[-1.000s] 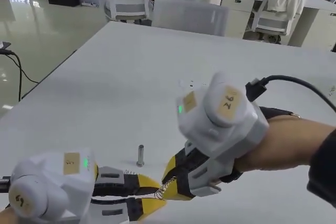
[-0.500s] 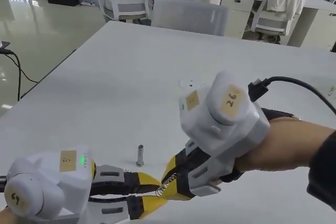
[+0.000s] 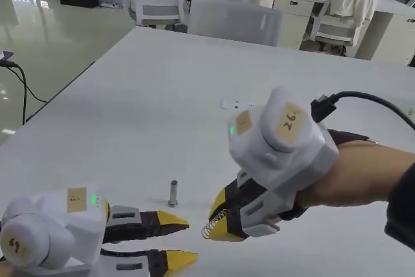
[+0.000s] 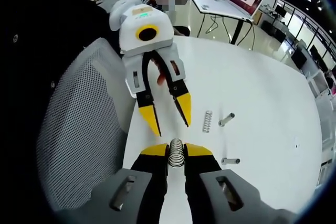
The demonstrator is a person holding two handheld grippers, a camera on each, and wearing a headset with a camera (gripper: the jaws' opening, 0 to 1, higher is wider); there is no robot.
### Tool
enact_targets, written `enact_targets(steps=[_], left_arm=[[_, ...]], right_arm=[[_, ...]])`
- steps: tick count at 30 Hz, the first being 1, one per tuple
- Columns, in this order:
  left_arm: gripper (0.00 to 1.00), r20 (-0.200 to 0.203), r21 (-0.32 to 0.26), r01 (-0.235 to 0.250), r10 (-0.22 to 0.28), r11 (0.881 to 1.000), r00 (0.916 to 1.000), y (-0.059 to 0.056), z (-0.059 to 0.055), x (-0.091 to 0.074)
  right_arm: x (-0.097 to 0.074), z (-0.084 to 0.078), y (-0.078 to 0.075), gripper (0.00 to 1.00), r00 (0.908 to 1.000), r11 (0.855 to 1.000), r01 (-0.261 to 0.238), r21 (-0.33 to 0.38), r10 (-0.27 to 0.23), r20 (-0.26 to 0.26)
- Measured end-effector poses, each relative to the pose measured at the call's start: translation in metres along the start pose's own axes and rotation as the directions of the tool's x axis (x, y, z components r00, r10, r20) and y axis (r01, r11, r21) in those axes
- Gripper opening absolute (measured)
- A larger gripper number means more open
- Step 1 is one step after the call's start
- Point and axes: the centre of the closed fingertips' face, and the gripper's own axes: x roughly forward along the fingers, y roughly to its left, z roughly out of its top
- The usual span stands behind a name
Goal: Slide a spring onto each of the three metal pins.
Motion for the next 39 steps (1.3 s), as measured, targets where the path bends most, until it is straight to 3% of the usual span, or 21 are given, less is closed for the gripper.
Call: enact_targets(steps=[10, 16, 25, 30, 35, 39], left_arm=[[0.35, -0.023, -0.045, -0.091, 0.09, 0.995, 0.9956, 0.017, -0.015, -0.021], [0.44, -0.041, -0.087, -0.155, 0.152, 0.984, 0.9876, 0.028, -0.024, -0.034], [0.56, -0.04, -0.124, -0.227, 0.223, 0.966, 0.9739, 0.036, -0.028, -0.047], [0.58, -0.044, -0.134, -0.245, 0.241, 0.96, 0.9694, 0.037, -0.029, -0.051], [0.59, -0.044, -0.14, -0.246, 0.243, 0.959, 0.9691, 0.035, -0.03, -0.051], [0.59, -0.04, -0.138, -0.248, 0.245, 0.959, 0.9688, 0.034, -0.029, -0.051]], right_arm=[[-0.003, -0.01, -0.004, 0.09, 0.9996, 1.0, 0.009, 0.011, -0.009, -0.026], [-0.006, -0.02, -0.009, 0.09, 0.9988, 1.0, 0.017, 0.018, -0.016, -0.047], [-0.014, -0.032, -0.022, 0.09, 0.9969, 0.999, 0.034, 0.035, -0.032, -0.071], [-0.021, -0.038, -0.033, 0.09, 0.9952, 0.998, 0.053, 0.045, -0.049, -0.085], [-0.031, -0.047, -0.052, 0.09, 0.9875, 0.995, 0.093, 0.039, -0.087, -0.131], [-0.032, -0.049, -0.061, 0.09, 0.9859, 0.994, 0.099, 0.05, -0.091, -0.141]])
